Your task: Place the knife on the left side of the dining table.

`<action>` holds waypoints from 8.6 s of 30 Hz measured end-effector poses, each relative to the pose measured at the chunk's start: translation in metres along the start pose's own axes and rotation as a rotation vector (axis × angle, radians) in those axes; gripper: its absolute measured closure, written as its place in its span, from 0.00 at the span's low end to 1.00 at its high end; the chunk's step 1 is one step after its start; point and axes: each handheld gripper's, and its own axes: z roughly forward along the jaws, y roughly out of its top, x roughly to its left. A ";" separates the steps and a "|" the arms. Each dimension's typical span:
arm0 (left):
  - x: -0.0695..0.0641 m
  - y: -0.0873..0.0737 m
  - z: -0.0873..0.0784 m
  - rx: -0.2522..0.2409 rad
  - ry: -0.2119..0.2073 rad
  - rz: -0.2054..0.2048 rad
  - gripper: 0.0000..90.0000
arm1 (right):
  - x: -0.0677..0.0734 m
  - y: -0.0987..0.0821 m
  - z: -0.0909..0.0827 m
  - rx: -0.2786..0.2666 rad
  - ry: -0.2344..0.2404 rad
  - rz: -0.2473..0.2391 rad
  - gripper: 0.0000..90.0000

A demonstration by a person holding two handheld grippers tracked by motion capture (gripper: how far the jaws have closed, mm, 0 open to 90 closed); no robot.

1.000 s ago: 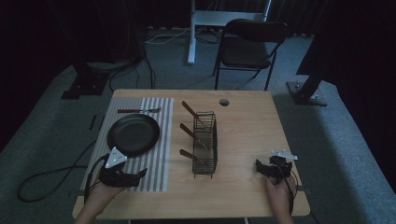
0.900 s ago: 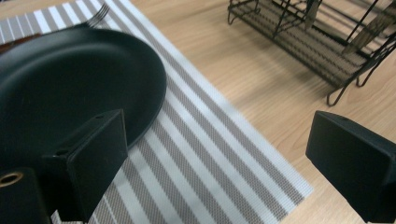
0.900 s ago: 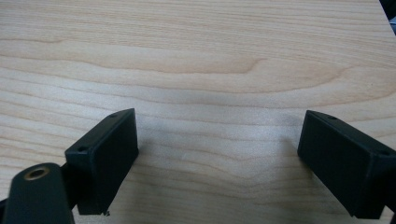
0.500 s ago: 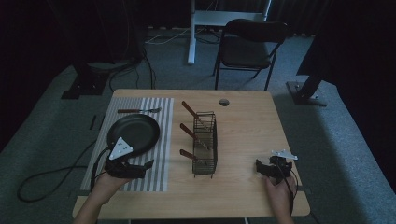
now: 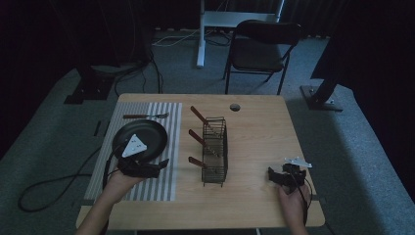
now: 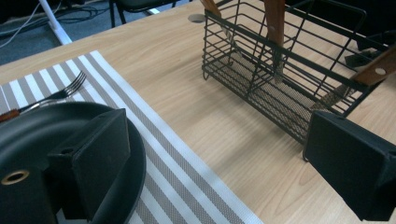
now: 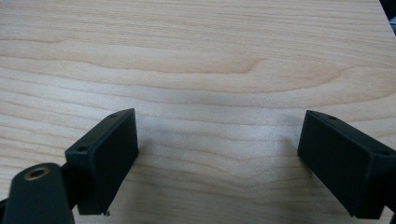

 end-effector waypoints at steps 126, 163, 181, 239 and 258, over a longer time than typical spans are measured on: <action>-0.032 0.109 -0.007 -0.237 -0.195 -0.137 0.85 | 0.000 0.000 0.000 0.001 0.001 0.001 0.13; 0.017 0.059 -0.082 -0.260 -0.051 -0.210 0.85 | 0.000 0.000 0.000 -0.001 0.000 0.001 0.13; 0.040 -0.007 -0.074 -0.165 -0.042 -0.285 0.85 | 0.000 0.000 0.000 0.000 0.000 0.000 0.13; 0.099 -0.142 -0.047 -0.073 0.111 -0.663 0.62 | 0.000 0.000 0.000 0.001 0.000 0.002 0.13; 0.094 -0.153 -0.031 0.070 0.225 -0.632 0.43 | 0.000 0.000 0.000 0.001 0.000 0.002 0.13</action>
